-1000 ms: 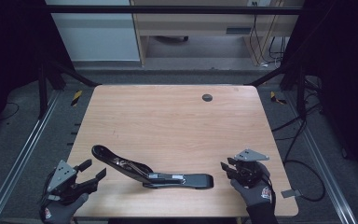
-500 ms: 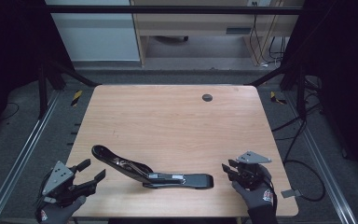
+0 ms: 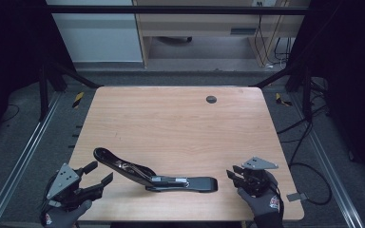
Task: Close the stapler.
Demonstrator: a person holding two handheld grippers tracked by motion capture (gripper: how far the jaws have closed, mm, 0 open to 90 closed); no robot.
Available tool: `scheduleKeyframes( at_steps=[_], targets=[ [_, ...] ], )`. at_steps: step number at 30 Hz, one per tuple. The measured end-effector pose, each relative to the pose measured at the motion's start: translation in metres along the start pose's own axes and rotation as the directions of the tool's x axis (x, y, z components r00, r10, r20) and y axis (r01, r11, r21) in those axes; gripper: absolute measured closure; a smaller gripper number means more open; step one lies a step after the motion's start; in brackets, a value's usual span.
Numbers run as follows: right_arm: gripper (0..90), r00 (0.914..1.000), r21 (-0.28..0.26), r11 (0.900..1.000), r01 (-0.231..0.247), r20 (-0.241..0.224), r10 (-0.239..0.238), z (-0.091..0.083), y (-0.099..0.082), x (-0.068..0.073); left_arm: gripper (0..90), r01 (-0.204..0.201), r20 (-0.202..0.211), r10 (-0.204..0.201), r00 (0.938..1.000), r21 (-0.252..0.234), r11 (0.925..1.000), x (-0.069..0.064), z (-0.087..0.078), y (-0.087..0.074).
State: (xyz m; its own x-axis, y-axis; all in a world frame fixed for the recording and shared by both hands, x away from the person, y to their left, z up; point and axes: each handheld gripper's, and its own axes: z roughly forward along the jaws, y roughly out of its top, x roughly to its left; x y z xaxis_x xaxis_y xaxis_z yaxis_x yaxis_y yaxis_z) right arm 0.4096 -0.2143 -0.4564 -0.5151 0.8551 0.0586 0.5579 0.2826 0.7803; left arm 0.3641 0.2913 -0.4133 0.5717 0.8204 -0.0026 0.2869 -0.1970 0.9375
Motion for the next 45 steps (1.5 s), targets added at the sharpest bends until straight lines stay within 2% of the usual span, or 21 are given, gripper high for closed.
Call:
scheduleKeyframes(
  at_steps=[15, 23, 26, 29, 33, 38, 45],
  targets=[
    [67.1, 0.999, 0.006, 0.9998, 0.02, -0.04, -0.019, -0.001, 0.0, 0.008, 29.8, 0.001, 0.002, -0.001, 1.0, -0.035, 0.9994, -0.012, 0.015, 0.022],
    [68.3, 0.9974, 0.012, 0.9996, 0.024, -0.068, -0.024, 0.0, -0.002, 0.015, 32.4, -0.005, -0.009, 0.005, 1.0, -0.045, 0.999, -0.011, 0.021, 0.028],
    [69.6, 0.9957, 0.013, 0.9995, 0.029, -0.088, -0.028, 0.0, -0.003, 0.019, 36.6, 0.001, -0.015, -0.002, 0.9999, -0.051, 0.9987, -0.009, 0.021, 0.03],
    [72.5, 0.9936, 0.017, 0.9993, 0.034, -0.109, -0.032, 0.001, -0.003, 0.024, 40.3, 0.012, -0.023, -0.013, 0.9997, -0.058, 0.9983, -0.008, 0.021, 0.031],
    [81.1, 0.9911, 0.026, 0.9989, 0.04, -0.128, -0.036, 0.003, -0.004, 0.028, 44.1, 0.019, -0.03, -0.02, 0.9993, -0.06, 0.998, -0.007, 0.022, 0.03],
    [90.0, 0.9875, 0.061, 0.997, 0.047, -0.153, -0.037, 0.012, -0.005, 0.032, 49.2, 0.031, -0.031, -0.033, 0.999, -0.062, 0.9976, -0.005, 0.021, 0.03],
    [90.0, 0.9829, 0.089, 0.9943, 0.059, -0.179, -0.042, 0.023, -0.007, 0.036, 51.2, 0.051, -0.022, -0.052, 0.9984, -0.063, 0.9967, -0.005, 0.021, 0.03]
  ],
)
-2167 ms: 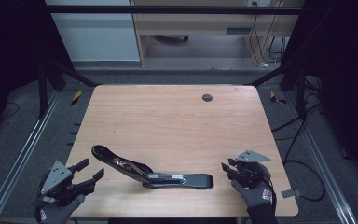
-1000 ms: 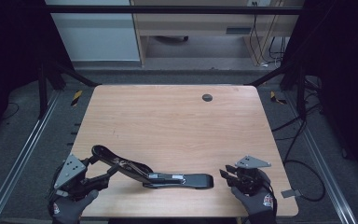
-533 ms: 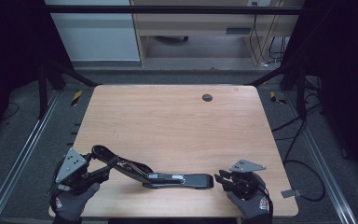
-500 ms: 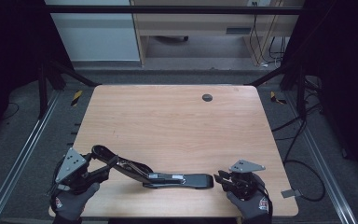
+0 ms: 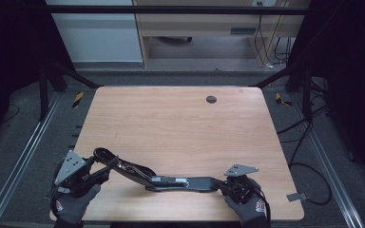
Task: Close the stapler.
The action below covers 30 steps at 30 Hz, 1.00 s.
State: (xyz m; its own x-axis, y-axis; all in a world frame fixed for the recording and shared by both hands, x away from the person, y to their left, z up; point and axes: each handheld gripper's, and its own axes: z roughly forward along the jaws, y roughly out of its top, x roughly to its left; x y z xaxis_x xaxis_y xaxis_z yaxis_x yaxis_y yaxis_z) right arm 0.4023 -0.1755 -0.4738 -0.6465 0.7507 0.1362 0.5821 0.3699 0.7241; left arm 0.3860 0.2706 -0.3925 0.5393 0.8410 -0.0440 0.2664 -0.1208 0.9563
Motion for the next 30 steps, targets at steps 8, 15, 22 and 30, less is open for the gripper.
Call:
scheduleKeyframes(
  at_steps=[8, 15, 22, 30],
  targets=[
    [90.0, 0.9998, 0.021, 0.9998, 0.0, -0.019, 0.0, 0.011, 0.001, 0.004, 52.0, 0.013, 0.003, -0.013, 0.9999, 0.001, 0.9999, 0.0, 0.0, 0.0],
    [90.0, 0.9997, 0.034, 0.9994, -0.002, -0.025, 0.003, 0.014, 0.0, 0.003, 52.5, 0.02, 0.004, -0.02, 0.9998, 0.001, 0.9998, -0.001, 0.0, 0.0],
    [90.0, 0.9997, 0.05, 0.9987, 0.008, -0.025, -0.007, 0.018, 0.0, 0.004, 52.8, 0.019, 0.009, -0.019, 0.9998, 0.003, 0.9998, -0.002, -0.001, 0.002],
    [90.0, 0.9994, 0.043, 0.999, -0.006, -0.033, 0.007, 0.018, -0.001, 0.004, 53.5, 0.025, 0.015, -0.025, 0.9996, 0.001, 0.9997, -0.004, 0.0, 0.003]
  ],
)
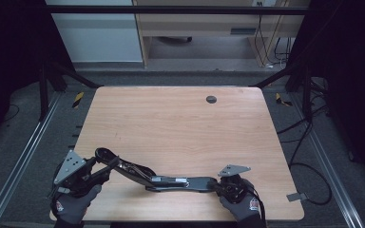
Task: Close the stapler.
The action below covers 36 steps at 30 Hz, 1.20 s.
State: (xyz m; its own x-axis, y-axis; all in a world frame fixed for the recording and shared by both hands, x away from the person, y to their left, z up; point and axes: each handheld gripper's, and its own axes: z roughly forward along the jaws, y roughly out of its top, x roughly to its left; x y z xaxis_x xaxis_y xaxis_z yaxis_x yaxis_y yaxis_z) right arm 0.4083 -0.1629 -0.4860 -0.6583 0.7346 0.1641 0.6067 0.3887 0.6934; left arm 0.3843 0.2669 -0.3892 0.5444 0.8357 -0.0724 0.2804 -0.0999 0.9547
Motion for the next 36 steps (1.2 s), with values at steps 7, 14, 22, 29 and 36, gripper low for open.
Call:
scheduleKeyframes(
  at_steps=[7, 14, 22, 29, 36],
  targets=[
    [90.0, 1.0, 0.0, 1.0, 0.008, 0.003, -0.008, 0.0, 0.0, 0.0, 54.2, -0.005, 0.007, 0.005, 1.0, -0.004, 1.0, -0.004, 0.002, 0.003],
    [90.0, 1.0, 0.0, 1.0, -0.001, -0.003, 0.001, 0.0, 0.0, 0.0, 54.7, -0.007, 0.012, 0.007, 0.9999, -0.006, 1.0, -0.007, 0.003, 0.005],
    [90.0, 1.0, 0.001, 1.0, 0.008, 0.0, -0.008, 0.001, 0.0, 0.0, 55.3, -0.009, 0.019, 0.009, 0.9998, -0.01, 0.9999, -0.012, 0.006, 0.009],
    [90.0, 1.0, 0.002, 1.0, -0.002, -0.001, 0.002, 0.001, 0.001, 0.0, 56.0, -0.021, 0.029, 0.021, 0.9994, -0.013, 0.9997, -0.018, 0.01, 0.013],
    [90.0, 1.0, 0.0, 1.0, 0.0, -0.004, 0.0, 0.001, 0.0, 0.0, 56.7, -0.03, 0.042, 0.03, 0.9987, -0.019, 0.9994, -0.025, 0.014, 0.017]
  ],
)
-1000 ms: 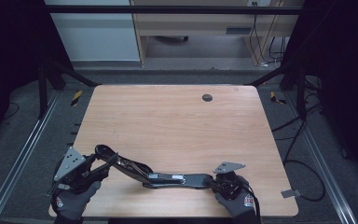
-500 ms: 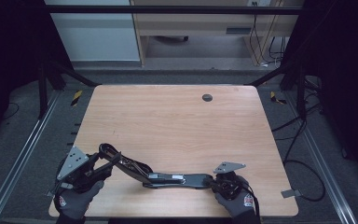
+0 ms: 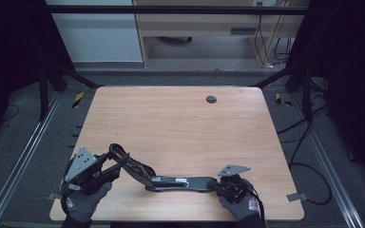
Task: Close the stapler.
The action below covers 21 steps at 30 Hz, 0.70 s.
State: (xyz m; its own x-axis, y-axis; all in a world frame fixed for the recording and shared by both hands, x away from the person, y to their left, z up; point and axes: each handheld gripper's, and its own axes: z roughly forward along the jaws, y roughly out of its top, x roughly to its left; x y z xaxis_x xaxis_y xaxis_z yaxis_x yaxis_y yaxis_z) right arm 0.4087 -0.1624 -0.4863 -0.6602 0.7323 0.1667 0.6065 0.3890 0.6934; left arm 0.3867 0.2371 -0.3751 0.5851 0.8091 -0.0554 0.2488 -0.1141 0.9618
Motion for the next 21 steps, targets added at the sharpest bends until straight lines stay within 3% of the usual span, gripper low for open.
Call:
scheduleKeyframes(
  at_steps=[21],
  targets=[
    [90.0, 1.0, -0.002, 1.0, 0.003, -0.002, -0.003, 0.0, 0.0, 0.0, 56.9, -0.048, 0.001, 0.048, 0.9989, -0.005, 0.9989, -0.018, 0.011, 0.008]
  ],
)
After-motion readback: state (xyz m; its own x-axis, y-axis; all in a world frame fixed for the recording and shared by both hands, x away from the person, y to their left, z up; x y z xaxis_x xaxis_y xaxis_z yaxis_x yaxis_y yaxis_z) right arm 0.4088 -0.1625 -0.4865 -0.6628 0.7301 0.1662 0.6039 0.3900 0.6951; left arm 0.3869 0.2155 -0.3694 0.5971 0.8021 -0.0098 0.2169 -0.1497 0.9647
